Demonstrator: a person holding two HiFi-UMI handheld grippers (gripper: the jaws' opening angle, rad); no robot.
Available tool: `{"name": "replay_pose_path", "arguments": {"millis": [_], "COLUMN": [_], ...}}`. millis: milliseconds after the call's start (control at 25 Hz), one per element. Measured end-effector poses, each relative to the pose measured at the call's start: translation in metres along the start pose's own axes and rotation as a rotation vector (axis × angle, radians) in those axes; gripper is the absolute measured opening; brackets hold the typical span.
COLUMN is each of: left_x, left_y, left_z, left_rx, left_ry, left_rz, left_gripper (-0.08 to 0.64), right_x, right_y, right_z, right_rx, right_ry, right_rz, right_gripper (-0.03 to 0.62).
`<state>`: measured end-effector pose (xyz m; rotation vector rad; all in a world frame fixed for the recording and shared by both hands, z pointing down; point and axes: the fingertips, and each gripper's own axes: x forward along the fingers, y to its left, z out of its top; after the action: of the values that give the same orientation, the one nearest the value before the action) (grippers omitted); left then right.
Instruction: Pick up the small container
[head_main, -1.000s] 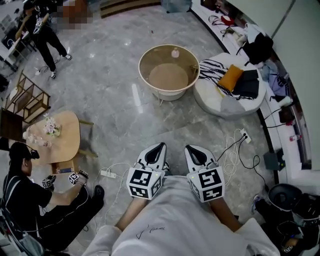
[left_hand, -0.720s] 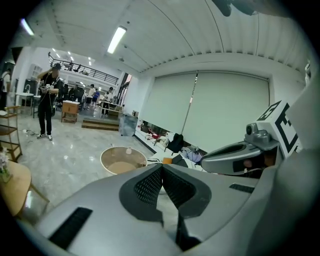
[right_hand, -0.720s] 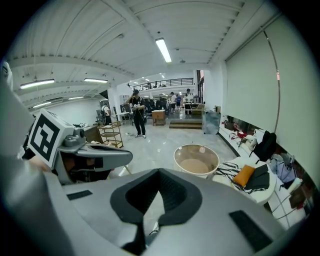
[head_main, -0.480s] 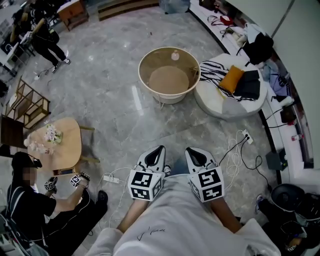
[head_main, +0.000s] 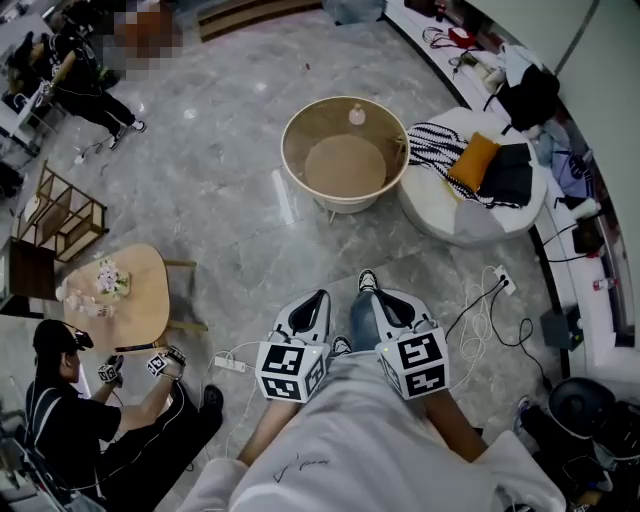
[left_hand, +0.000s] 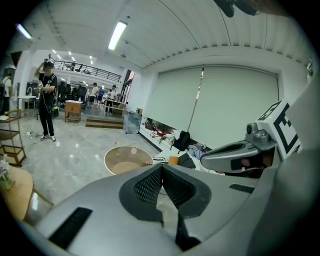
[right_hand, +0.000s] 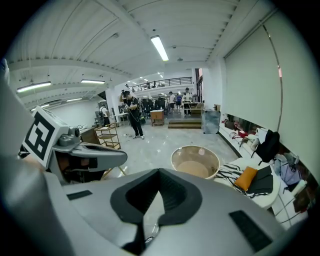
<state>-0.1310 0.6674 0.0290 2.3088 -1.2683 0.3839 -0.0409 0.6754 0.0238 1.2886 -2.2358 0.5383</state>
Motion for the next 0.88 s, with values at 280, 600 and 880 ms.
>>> {"name": "replay_pose_path", "arguments": {"millis": [280, 600, 880], "left_x": [0.053, 0.129, 0.198], "left_y": [0.02, 0.037, 0.031], "left_z": [0.04, 0.09, 0.121], "left_rx": [-0.005, 0.014, 0.025], "left_ry": [-0.007, 0.025, 0.046], "left_rz": [0.041, 0.053, 0.045], "left_gripper": [0.017, 0.017, 0.017], "right_x": [0.039, 0.09, 0.119], "right_y": [-0.069, -0.14, -0.204], "right_z": [0.033, 0.066, 0.089], "right_rx": [0.032, 0.074, 0.091], "right_ry": [-0.012, 0.003, -0.007], "right_rz": [-0.022, 0.001, 0.017], "right_gripper": [0.012, 0.012, 0.014]}}
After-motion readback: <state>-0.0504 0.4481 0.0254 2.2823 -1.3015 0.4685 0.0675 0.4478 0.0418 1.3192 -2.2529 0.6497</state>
